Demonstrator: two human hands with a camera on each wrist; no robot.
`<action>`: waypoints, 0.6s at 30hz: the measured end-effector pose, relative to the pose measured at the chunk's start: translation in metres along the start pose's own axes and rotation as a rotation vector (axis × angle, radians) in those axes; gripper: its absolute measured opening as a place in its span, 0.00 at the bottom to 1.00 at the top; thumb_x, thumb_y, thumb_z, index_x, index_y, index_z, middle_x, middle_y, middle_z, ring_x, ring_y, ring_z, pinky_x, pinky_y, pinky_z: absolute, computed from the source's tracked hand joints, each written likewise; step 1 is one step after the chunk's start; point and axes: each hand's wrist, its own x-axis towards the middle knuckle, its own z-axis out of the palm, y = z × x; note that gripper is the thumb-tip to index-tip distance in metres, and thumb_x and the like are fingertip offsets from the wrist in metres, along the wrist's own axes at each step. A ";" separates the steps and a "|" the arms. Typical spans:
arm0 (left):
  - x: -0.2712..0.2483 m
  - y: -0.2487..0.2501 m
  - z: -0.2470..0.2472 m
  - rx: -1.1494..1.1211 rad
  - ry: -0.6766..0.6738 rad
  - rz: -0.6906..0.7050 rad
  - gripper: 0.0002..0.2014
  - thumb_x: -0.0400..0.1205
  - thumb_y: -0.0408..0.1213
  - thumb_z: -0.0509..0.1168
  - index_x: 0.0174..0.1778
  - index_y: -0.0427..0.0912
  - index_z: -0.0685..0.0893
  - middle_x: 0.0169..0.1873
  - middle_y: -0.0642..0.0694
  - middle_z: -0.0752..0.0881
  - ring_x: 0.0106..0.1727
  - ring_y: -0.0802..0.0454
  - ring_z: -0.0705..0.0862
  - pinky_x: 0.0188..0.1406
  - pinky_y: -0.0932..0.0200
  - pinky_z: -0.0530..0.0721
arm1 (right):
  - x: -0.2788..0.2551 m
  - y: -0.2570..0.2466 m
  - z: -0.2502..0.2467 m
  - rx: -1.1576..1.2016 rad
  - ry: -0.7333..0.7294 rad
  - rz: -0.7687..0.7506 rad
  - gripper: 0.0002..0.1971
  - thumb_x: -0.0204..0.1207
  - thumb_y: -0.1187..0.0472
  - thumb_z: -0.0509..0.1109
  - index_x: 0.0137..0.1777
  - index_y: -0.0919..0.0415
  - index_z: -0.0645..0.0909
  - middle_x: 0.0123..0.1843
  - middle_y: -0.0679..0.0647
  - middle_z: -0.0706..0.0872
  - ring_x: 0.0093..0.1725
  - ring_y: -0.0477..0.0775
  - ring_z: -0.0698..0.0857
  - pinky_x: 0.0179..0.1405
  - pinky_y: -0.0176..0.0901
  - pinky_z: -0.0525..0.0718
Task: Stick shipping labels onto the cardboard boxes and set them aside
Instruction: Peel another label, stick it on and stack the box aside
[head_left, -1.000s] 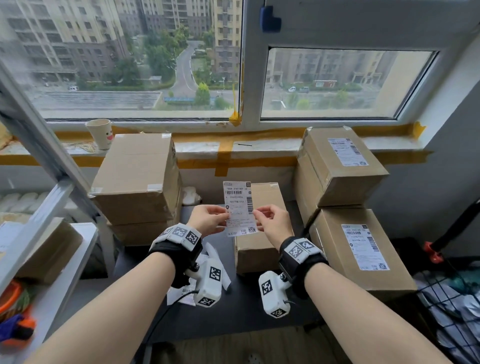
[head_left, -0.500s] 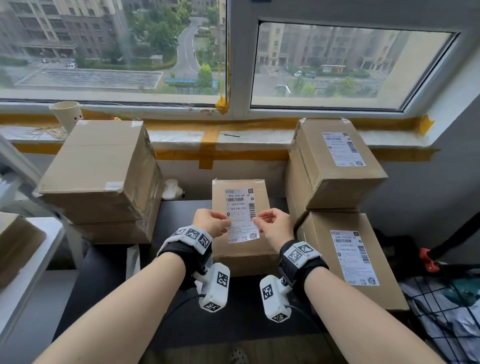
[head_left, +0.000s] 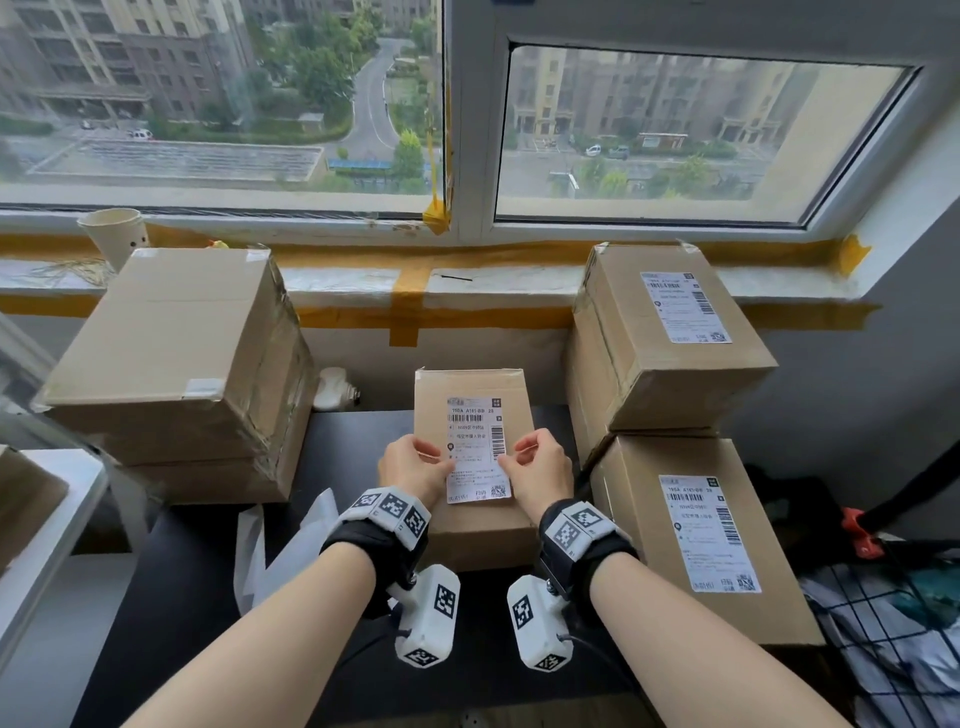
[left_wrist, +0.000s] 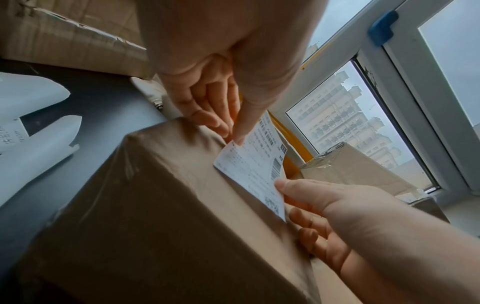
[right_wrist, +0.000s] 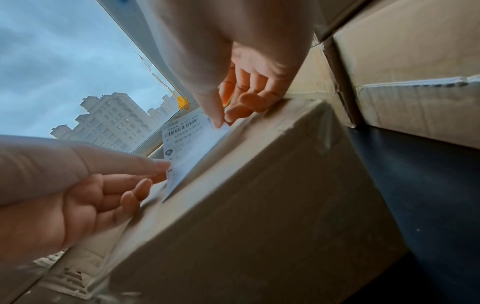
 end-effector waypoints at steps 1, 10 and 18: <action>0.000 0.000 0.001 0.013 0.000 0.019 0.08 0.72 0.35 0.74 0.36 0.46 0.80 0.36 0.50 0.85 0.44 0.50 0.85 0.45 0.60 0.80 | 0.001 -0.001 0.000 -0.010 0.000 0.005 0.10 0.73 0.58 0.74 0.47 0.56 0.75 0.41 0.48 0.82 0.42 0.50 0.82 0.35 0.37 0.74; 0.004 -0.005 0.010 0.128 -0.079 0.169 0.10 0.74 0.31 0.70 0.48 0.46 0.88 0.47 0.48 0.88 0.48 0.51 0.86 0.54 0.55 0.85 | 0.004 -0.003 0.004 -0.086 0.007 0.017 0.09 0.74 0.56 0.73 0.49 0.56 0.76 0.43 0.47 0.83 0.42 0.50 0.82 0.38 0.39 0.76; 0.007 -0.006 0.011 0.283 -0.126 0.206 0.13 0.75 0.32 0.68 0.54 0.49 0.86 0.57 0.49 0.85 0.56 0.50 0.84 0.56 0.57 0.82 | 0.003 -0.009 0.004 -0.156 -0.017 0.011 0.08 0.75 0.58 0.71 0.50 0.55 0.74 0.44 0.48 0.85 0.41 0.51 0.79 0.39 0.39 0.72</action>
